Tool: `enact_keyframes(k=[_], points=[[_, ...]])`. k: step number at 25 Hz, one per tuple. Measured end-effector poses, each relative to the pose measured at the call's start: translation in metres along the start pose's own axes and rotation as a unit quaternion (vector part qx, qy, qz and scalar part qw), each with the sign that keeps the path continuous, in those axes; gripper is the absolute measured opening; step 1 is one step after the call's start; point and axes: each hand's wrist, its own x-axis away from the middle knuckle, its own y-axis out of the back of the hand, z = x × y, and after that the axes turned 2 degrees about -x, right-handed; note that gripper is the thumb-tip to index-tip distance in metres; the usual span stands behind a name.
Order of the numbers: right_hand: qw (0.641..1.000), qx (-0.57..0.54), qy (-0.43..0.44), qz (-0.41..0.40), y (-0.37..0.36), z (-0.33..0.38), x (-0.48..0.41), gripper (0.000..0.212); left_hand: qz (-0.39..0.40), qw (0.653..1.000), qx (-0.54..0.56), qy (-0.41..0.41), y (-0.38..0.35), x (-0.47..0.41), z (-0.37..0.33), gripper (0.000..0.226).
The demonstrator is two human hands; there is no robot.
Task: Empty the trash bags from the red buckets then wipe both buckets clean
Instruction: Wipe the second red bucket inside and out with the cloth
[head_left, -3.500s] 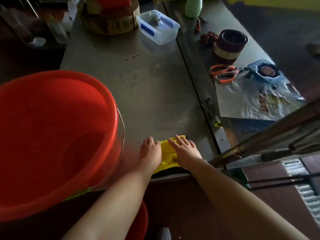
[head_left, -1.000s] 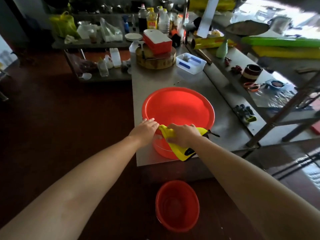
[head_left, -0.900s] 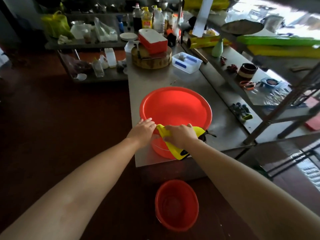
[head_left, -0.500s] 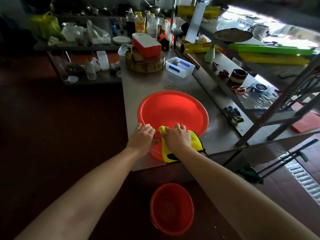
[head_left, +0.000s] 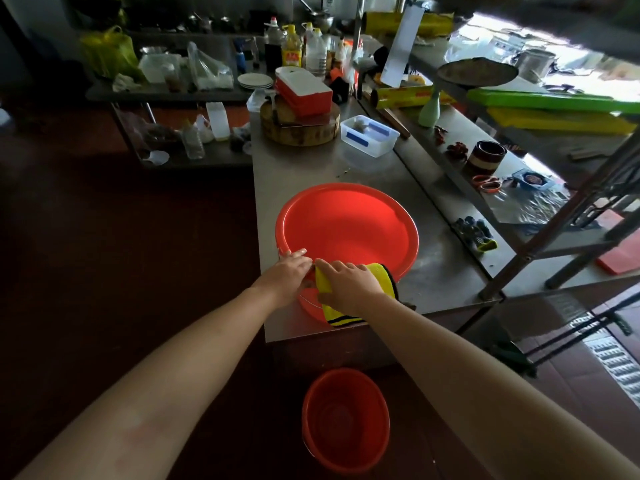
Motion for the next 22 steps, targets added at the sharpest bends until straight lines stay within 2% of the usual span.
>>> enact_keyframes(k=[5,14,18,22], points=[[0.997,0.048,0.027,-0.054,-0.007,-0.007,0.003,0.072,0.02,1.0,-0.005,-0.011,-0.003,0.002,0.004,0.04],[0.992,0.068,0.084,-0.061,-0.011,-0.069,0.012,0.073,-0.001,0.998,-0.028,-0.061,-0.005,-0.007,0.015,0.035],[0.99,0.064,0.108,-0.056,-0.001,-0.103,0.02,0.074,0.036,0.995,-0.051,-0.073,0.01,-0.012,0.038,0.036],[0.992,0.069,0.093,-0.054,-0.002,-0.109,0.027,0.067,0.056,0.98,-0.171,-0.081,0.02,-0.01,0.039,0.044]])
